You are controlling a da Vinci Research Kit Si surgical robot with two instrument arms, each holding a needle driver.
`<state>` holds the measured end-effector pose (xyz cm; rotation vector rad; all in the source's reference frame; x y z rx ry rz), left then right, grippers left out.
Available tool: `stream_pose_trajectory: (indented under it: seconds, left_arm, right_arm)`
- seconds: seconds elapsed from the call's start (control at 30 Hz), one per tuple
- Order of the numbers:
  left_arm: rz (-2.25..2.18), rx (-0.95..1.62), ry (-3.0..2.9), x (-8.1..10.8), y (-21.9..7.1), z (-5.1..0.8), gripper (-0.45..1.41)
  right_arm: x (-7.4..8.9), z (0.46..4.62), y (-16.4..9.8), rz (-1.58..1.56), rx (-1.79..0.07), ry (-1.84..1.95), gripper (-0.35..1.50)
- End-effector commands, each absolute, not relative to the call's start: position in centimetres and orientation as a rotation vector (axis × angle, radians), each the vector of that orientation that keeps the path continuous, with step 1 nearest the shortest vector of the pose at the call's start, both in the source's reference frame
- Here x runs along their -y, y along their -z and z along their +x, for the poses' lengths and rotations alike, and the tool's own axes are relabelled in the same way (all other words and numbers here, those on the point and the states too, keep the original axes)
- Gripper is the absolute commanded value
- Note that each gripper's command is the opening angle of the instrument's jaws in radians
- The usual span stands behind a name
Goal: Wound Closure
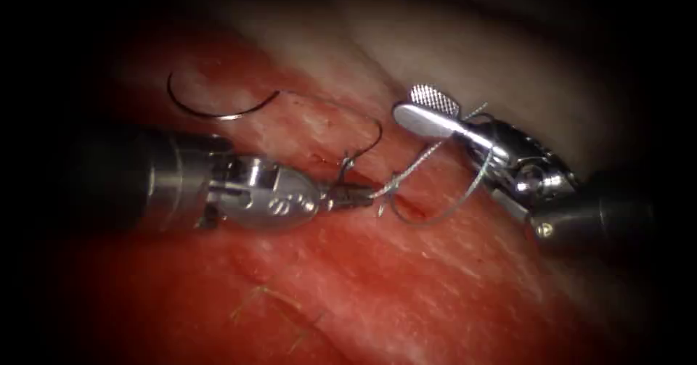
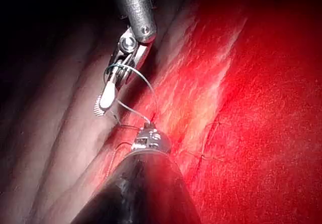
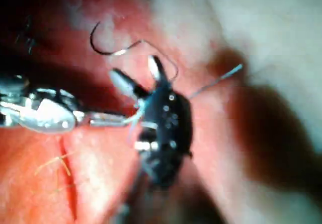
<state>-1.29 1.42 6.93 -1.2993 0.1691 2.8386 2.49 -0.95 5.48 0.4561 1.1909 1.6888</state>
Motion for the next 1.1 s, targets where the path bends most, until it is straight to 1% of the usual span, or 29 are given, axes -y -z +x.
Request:
stream_pose_trajectory:
  seconds: [0.03, 0.27, 0.33, 0.4, 0.43, 0.83, 1.0, 1.1]
  left_arm:
    - [-1.299, -0.168, -2.838, -1.4, -7.0, -1.33, -0.45]
    - [-1.289, -0.166, -2.841, -1.4, -6.9, -1.22, -0.45]
    - [-1.285, -0.168, -2.842, -1.4, -6.9, -1.21, -0.45]
    - [-1.283, -0.169, -2.842, -1.4, -6.9, -1.22, -0.45]
    - [-1.283, -0.173, -2.847, -1.4, -6.9, -1.22, -0.45]
    - [-1.282, -0.177, -2.852, -1.4, -6.8, -1.21, -0.45]
    - [-1.282, -0.177, -2.852, -1.4, -6.8, -1.2, -0.45]
    - [-1.284, -0.181, -2.858, -1.4, -6.8, -1.19, -0.45]
  right_arm:
    - [1.0, 2.51, -5.6, 0.487, -1.167, -1.715, 0.73]
    - [1.4, 2.28, -5.9, 0.614, -1.075, -1.831, 0.71]
    - [1.5, 2.24, -6.0, 0.655, -1.048, -1.852, 0.74]
    - [1.5, 2.22, -6.1, 0.695, -1.037, -1.876, 0.84]
    - [1.5, 2.19, -6.2, 0.723, -1.037, -1.896, 0.93]
    - [1.5, 2.12, -6.6, 0.861, -1.029, -2.012, 1.15]
    - [1.4, 2.13, -6.8, 0.86, -1.037, -2.008, 1.16]
    - [1.4, 2.2, -6.9, 0.86, -1.039, -2.009, 1.11]
